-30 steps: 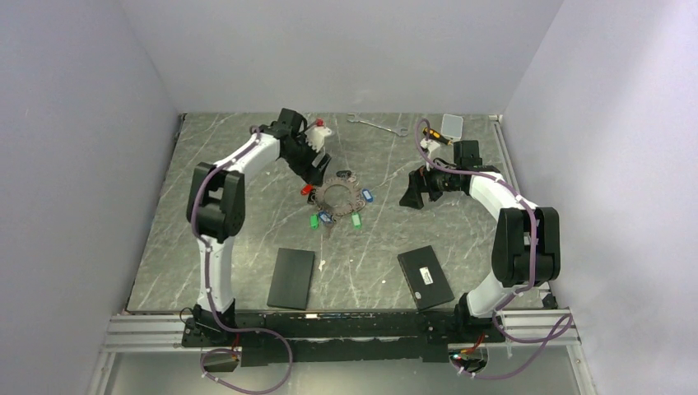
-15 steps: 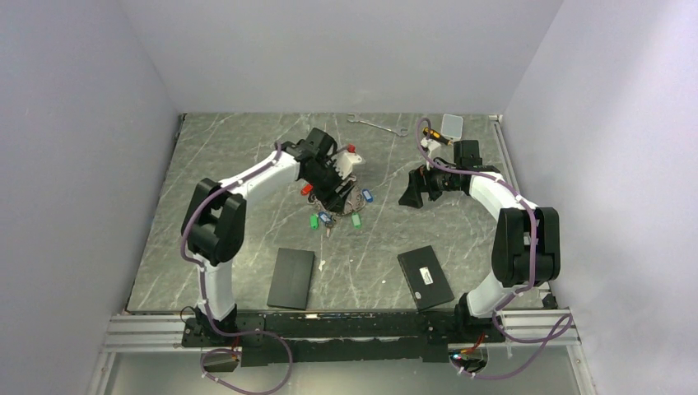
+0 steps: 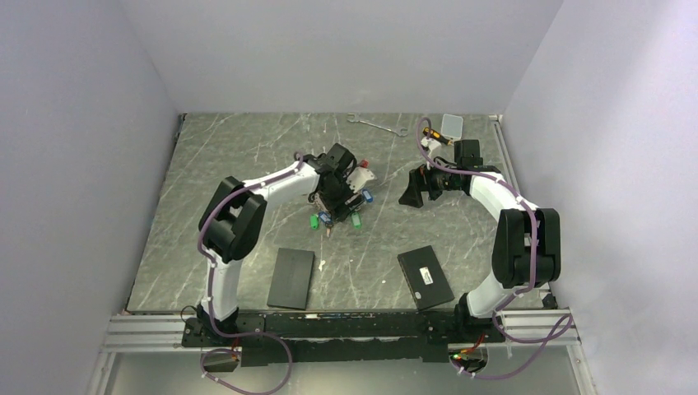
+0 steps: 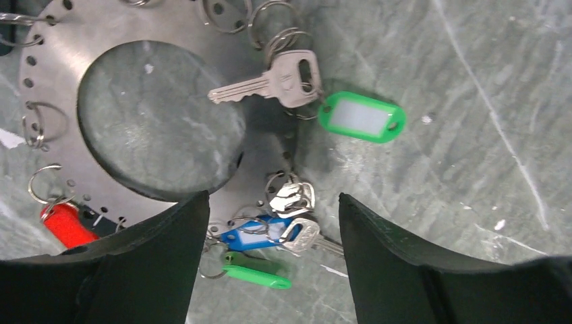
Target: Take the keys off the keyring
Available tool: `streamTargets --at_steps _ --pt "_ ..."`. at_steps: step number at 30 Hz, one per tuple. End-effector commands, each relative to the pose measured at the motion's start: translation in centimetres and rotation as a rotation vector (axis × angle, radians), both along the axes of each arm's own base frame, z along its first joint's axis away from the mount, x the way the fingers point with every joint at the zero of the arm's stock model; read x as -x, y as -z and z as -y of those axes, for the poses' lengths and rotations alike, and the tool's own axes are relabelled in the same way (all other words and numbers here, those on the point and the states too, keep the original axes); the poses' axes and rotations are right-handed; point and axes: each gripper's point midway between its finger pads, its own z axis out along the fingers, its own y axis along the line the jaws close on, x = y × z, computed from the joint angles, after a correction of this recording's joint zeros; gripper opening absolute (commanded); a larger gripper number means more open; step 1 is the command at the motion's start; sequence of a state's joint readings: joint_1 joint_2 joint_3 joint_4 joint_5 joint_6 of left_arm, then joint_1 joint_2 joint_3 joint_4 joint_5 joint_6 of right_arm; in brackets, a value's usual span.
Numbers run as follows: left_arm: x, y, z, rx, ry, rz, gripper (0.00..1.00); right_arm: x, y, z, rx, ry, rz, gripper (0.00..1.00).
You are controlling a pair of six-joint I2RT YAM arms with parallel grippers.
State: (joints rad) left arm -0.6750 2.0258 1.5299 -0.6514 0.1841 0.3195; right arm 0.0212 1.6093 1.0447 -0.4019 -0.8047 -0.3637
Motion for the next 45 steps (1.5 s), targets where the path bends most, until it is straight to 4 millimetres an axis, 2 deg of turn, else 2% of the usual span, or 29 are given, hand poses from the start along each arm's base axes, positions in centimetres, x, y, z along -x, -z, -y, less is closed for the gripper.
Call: streamTargets --at_steps 1,4,9,12,15,19,23,27,33,38,45 --pt "-1.5 0.7 -0.4 -0.036 -0.003 0.05 0.78 -0.9 -2.2 -0.2 -0.014 -0.017 0.089 1.0" --pt "-1.5 1.7 -0.5 -0.053 0.036 0.053 0.8 -0.9 -2.2 -0.2 -0.014 -0.016 0.087 1.0" --pt "-2.0 3.1 -0.6 -0.075 0.07 0.067 0.77 -0.9 -2.0 -0.1 -0.011 -0.015 0.085 1.0" --pt "-1.9 3.9 -0.8 -0.09 0.076 0.062 0.72 -0.9 -1.9 -0.1 -0.012 -0.014 0.081 1.0" --pt "-1.5 4.2 -1.1 -0.099 0.072 0.05 0.63 -1.0 -1.8 -0.1 -0.013 -0.01 0.078 1.0" --pt "0.1 2.4 -0.4 -0.055 0.075 -0.036 0.48 -1.2 -1.8 -0.2 -0.025 0.004 0.072 1.0" --pt "1.2 -0.7 0.5 0.013 0.089 -0.078 0.33 -1.2 -2.1 -0.5 -0.051 0.017 0.102 1.0" --pt "1.8 -3.4 1.0 0.058 0.105 -0.103 0.26 -1.0 -2.9 -1.5 -0.055 -0.021 0.19 1.0" --pt "2.1 -5.9 0.9 0.128 0.112 -0.148 0.14 -0.9 -5.0 -3.7 -0.06 -0.165 0.376 1.0" --pt "2.2 -7.7 0.7 0.22 0.127 -0.2 0.1 -0.4 -5.9 -6.0 -0.091 -0.32 0.498 0.99" --pt "2.5 -9.0 1.0 0.292 0.14 -0.251 0.1 0.5 -4.8 -9.6 -0.085 -0.531 0.602 0.94"
